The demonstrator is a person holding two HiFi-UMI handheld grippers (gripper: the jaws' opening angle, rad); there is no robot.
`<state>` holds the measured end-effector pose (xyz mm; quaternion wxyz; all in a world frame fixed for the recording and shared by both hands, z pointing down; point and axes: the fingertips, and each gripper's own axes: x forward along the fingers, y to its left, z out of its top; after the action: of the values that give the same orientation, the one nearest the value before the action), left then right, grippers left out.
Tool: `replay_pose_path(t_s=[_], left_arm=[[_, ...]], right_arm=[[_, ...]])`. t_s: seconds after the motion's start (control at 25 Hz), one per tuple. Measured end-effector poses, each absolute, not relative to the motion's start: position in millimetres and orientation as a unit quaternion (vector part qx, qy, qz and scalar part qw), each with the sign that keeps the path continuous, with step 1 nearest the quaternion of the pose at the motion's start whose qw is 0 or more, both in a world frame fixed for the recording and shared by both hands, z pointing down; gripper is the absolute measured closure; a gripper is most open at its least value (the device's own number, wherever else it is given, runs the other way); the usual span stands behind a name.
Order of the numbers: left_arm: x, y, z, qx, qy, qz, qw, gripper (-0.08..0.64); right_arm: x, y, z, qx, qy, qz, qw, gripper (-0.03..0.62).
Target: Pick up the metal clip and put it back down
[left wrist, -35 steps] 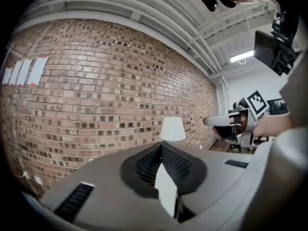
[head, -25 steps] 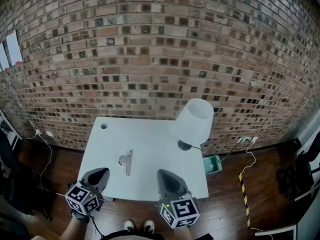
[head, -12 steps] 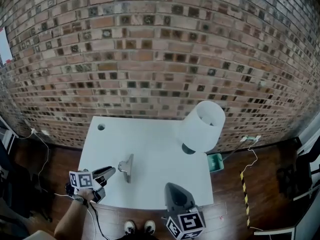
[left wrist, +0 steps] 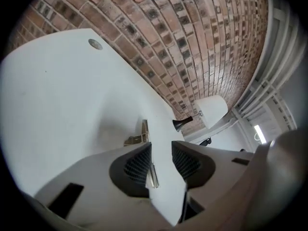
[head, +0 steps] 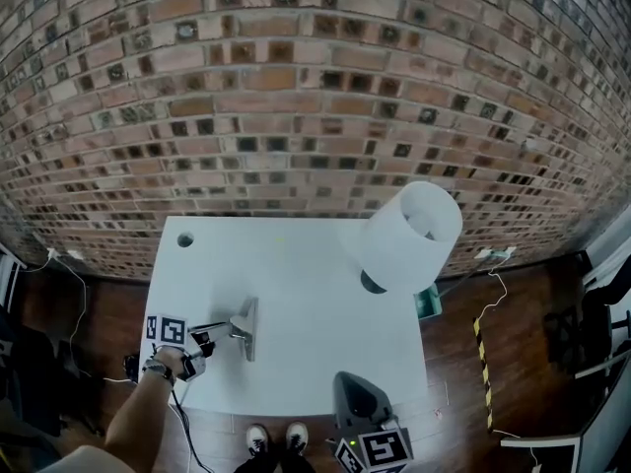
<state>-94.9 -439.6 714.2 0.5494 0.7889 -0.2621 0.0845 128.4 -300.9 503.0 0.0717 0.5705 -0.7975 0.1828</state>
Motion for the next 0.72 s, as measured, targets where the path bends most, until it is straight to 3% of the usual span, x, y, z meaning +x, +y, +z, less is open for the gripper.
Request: replay_pose_path(t_s=[0.72], left_arm=[[-77.0, -456.8, 733.2, 0.806, -0.238, 0.133, 0.525, 0.418]], right_arm=[[132.1, -304.7, 518.6, 0.583, -0.784, 0.197, 0.083, 0.612]])
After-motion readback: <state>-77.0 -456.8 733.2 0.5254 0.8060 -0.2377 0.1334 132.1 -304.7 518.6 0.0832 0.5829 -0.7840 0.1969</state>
